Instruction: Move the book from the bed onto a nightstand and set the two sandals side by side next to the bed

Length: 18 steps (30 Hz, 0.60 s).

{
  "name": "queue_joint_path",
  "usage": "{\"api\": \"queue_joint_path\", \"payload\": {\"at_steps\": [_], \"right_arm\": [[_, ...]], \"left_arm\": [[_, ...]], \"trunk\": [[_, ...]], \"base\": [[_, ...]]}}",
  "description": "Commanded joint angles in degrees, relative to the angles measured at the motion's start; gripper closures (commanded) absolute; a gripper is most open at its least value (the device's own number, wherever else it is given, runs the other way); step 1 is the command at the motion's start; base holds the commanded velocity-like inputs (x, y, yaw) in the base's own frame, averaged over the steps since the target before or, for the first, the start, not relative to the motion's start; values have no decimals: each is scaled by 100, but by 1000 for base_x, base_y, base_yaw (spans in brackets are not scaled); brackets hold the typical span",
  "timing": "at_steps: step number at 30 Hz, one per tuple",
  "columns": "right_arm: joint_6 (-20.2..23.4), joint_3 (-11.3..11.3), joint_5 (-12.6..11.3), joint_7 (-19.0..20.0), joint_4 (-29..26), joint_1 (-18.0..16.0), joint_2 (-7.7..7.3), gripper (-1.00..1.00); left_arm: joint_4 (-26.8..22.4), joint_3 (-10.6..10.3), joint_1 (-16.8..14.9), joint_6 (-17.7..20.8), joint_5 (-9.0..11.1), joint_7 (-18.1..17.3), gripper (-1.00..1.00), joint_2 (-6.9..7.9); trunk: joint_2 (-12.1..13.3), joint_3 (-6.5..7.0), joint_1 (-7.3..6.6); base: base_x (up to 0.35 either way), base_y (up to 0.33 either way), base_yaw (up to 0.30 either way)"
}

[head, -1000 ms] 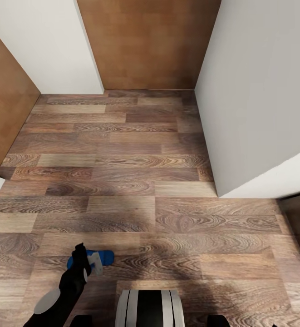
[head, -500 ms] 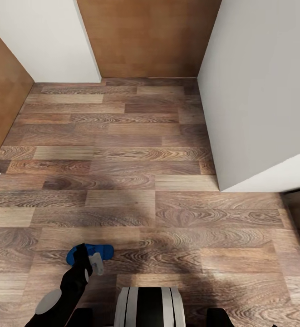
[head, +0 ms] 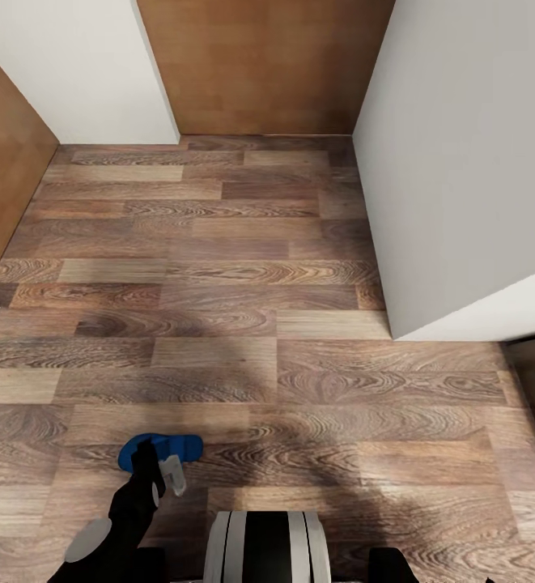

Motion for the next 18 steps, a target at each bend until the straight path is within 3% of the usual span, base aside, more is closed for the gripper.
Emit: {"api": "queue_joint_path", "payload": {"at_steps": [1,18], "right_arm": [[60,-4,-9,17,0,-3,0,-100],[60,-4,-9,17,0,-1,1,-100]], "left_arm": [[-6,-19,-2,22,-60,-48,-100,6],[-8,-19,-2,22,-61,-48,-100,8]], "trunk": [[-3,-26,2],[-5,-70,7]], "base": [[0,0,0],[0,0,0]]}}
